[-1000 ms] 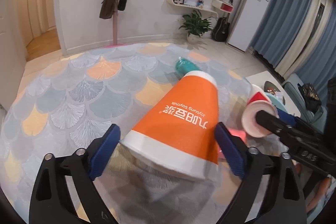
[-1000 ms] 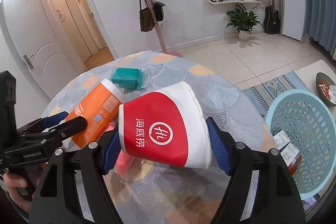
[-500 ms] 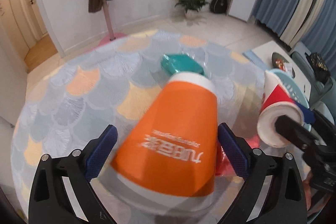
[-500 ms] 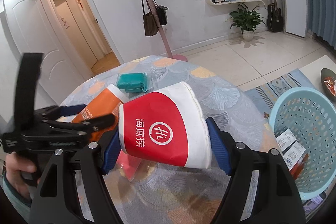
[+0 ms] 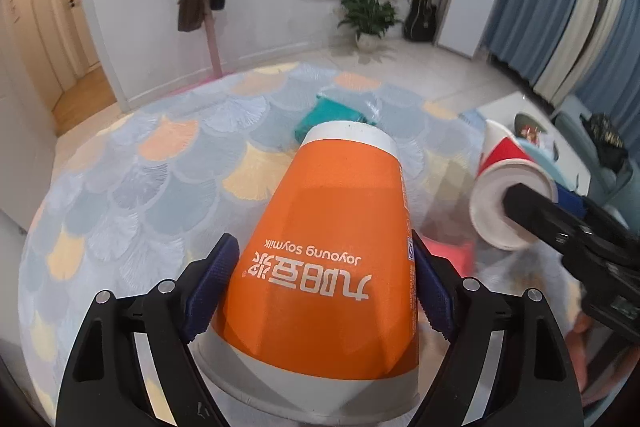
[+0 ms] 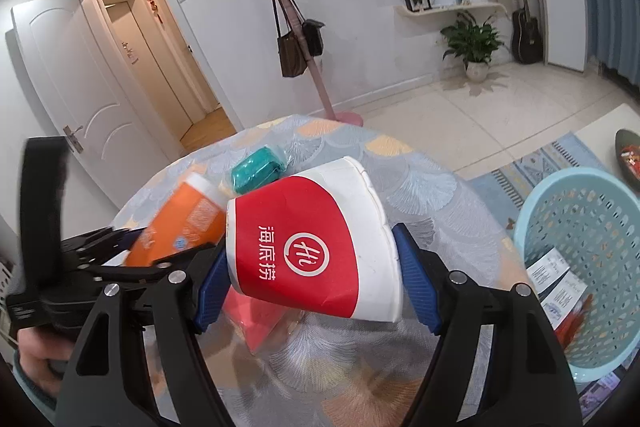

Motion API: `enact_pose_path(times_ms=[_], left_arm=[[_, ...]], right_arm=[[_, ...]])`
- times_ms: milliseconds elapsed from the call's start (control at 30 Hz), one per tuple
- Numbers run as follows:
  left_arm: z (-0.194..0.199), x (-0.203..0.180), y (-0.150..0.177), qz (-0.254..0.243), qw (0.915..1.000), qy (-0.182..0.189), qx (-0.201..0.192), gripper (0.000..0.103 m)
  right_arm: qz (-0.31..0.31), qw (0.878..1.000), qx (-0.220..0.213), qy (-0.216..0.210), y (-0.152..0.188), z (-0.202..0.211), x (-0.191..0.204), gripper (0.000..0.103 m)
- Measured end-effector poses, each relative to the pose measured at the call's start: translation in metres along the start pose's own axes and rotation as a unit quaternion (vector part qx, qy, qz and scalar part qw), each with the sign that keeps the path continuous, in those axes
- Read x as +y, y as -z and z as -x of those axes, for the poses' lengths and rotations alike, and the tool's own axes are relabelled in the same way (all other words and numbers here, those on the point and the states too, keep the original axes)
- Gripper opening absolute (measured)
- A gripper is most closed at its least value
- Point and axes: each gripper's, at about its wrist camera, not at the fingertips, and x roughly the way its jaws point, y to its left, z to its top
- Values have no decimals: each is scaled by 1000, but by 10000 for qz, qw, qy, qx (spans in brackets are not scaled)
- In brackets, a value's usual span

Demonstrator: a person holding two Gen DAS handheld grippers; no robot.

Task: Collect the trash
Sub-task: 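Lift both paper cups over the blue basket and open both grippers to drop them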

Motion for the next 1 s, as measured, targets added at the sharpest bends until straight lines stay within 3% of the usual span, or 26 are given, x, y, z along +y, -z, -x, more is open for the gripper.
enact_pose_path(times_ms=[367, 533, 800, 1000], left_arm=[[60, -15, -1, 298, 9949, 421, -865, 80], [74, -44, -12, 148, 9896, 718, -1237, 80], [67, -118, -35, -238, 9813, 1272, -1425, 80], [39, -178, -53, -465, 9753, 1689, -1341, 80]], right_arm=[[-76, 9991, -211, 355, -5, 26, -11, 71], [-174, 9945, -667, 785, -18, 67, -33, 71], [-402, 9811, -1039, 1580, -25, 108, -83, 71], [-800, 9726, -902, 1987, -21, 110, -136, 71]])
